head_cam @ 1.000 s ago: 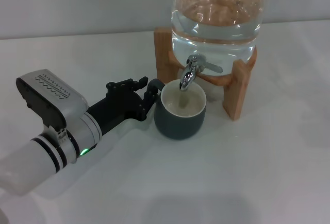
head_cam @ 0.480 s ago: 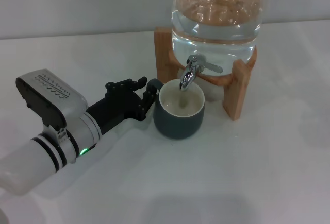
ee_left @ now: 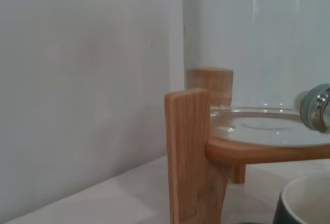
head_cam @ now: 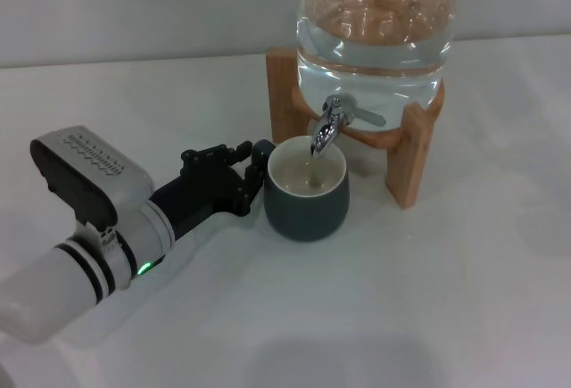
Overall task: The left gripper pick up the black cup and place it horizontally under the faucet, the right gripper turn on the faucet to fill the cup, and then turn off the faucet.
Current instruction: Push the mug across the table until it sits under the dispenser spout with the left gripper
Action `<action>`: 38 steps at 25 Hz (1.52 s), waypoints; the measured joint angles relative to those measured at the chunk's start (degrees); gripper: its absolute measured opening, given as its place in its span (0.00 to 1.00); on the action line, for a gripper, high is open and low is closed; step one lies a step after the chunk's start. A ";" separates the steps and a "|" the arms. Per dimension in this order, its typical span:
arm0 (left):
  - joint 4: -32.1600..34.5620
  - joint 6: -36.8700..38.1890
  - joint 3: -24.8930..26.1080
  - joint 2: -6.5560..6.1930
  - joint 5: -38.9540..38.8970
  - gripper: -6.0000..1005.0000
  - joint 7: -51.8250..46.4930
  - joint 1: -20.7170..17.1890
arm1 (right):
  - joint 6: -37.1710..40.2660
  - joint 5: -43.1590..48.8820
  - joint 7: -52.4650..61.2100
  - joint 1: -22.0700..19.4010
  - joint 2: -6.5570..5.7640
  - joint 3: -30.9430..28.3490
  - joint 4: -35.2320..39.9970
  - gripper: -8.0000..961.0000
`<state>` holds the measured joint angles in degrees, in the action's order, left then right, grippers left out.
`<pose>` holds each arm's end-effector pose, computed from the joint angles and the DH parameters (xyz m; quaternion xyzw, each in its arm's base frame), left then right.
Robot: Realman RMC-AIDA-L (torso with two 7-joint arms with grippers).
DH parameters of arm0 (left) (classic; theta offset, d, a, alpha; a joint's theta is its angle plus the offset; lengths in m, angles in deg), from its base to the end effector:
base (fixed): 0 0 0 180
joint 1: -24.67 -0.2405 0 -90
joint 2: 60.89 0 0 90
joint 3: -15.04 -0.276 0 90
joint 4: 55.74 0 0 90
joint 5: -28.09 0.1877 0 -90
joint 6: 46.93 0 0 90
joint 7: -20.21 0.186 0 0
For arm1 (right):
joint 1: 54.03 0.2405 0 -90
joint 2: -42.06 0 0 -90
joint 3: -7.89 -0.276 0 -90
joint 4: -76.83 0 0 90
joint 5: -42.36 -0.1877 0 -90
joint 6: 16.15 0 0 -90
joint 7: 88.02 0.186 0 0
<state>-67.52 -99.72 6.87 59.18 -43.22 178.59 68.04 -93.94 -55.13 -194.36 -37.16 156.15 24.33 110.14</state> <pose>-0.2214 0.3792 -0.1497 -0.9002 -0.1764 -0.2353 0.3211 0.3677 0.3349 0.1357 -0.6678 0.3219 0.4170 0.5259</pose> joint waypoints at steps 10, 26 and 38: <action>-0.15 1.69 0.00 -0.01 0.16 0.35 0.00 -0.88 | -0.04 0.01 0.00 0.00 0.09 0.11 0.00 0.88; -0.26 1.19 1.63 -0.17 -0.19 0.38 -1.29 -1.64 | -0.05 -0.07 0.00 -0.21 -0.21 -0.04 0.00 0.88; -0.23 1.01 4.50 -0.27 0.03 0.46 -2.01 -2.99 | -0.03 0.13 0.00 -0.37 -0.51 -0.09 0.00 0.88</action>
<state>-67.76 -98.71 11.37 58.90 -43.19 176.58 65.06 -93.97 -54.99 -194.37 -37.54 155.64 24.24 110.14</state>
